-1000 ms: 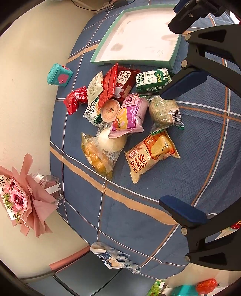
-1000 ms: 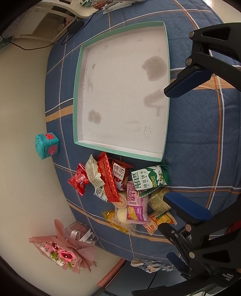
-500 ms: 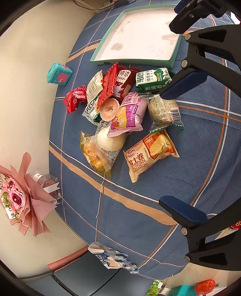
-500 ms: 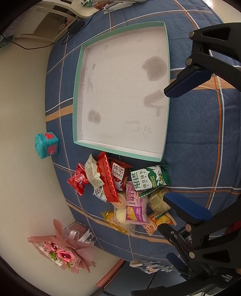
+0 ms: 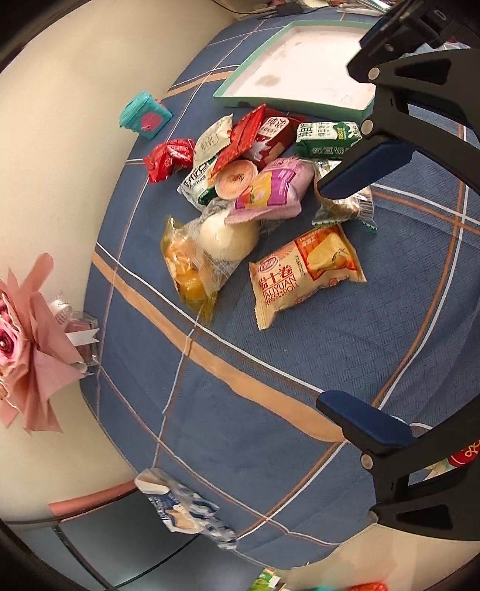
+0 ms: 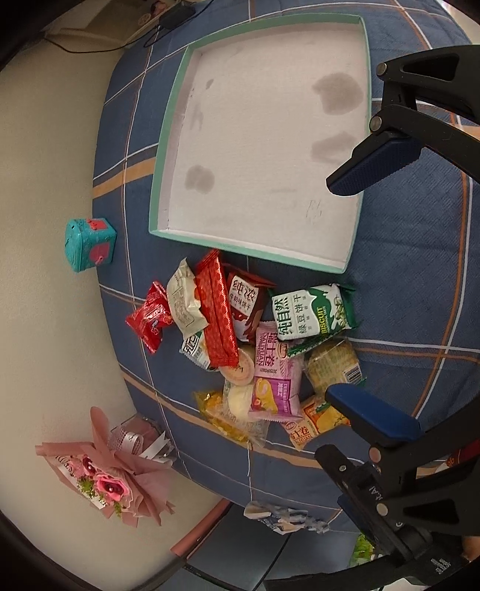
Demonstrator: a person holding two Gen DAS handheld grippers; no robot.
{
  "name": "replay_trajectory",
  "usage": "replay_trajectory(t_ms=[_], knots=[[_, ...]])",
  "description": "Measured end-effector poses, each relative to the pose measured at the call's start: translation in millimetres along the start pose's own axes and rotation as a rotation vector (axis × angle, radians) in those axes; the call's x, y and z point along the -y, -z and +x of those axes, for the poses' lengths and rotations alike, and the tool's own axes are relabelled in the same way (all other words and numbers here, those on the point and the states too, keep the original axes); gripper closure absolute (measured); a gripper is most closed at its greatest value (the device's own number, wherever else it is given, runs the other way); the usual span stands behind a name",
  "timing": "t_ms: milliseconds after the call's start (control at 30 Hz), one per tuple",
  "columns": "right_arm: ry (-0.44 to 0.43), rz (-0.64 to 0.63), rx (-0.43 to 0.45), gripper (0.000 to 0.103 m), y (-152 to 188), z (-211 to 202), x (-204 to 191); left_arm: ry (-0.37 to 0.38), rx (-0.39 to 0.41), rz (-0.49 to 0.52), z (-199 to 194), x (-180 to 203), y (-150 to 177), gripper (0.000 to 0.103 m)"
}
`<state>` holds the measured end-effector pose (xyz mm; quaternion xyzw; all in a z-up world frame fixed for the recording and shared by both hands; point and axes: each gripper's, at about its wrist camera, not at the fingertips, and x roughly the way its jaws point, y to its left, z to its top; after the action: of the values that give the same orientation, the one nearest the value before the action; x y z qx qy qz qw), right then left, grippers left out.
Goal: Organize snacks
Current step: 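Grasp the green BISCUIT box with the right tool while the left tool grasps the cream Swiss roll bag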
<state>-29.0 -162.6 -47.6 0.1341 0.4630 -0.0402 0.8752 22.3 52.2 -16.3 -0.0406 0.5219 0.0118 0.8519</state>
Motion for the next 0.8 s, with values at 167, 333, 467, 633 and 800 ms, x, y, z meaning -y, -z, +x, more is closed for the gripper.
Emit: replay_trajectory(t_ms=[167,333,467,633,800], knots=[[-0.002,-0.068,-0.041,0.014,-5.8,15.3,-15.0,0.044,-0.042,-0.018,14.5,-3.0,-6.5,0.001],[-0.02,-0.089,-0.076,0.025,-11.1,33.2,-20.3,0.066,-0.103,-0.025,34.4,0.3,-13.3,0.007],[-0.033,-0.092,-0.12,0.037,-12.6,48.0,-22.1,0.063,-0.136,-0.037,48.8,1.1,-17.3,0.008],[-0.029,-0.095,-0.155,0.048,-12.6,61.5,-24.4,0.053,-0.154,-0.046,62.2,1.2,-21.9,0.008],[-0.012,-0.087,-0.201,0.054,-10.1,76.8,-20.2,0.049,-0.175,-0.059,73.6,1.1,-20.6,0.008]])
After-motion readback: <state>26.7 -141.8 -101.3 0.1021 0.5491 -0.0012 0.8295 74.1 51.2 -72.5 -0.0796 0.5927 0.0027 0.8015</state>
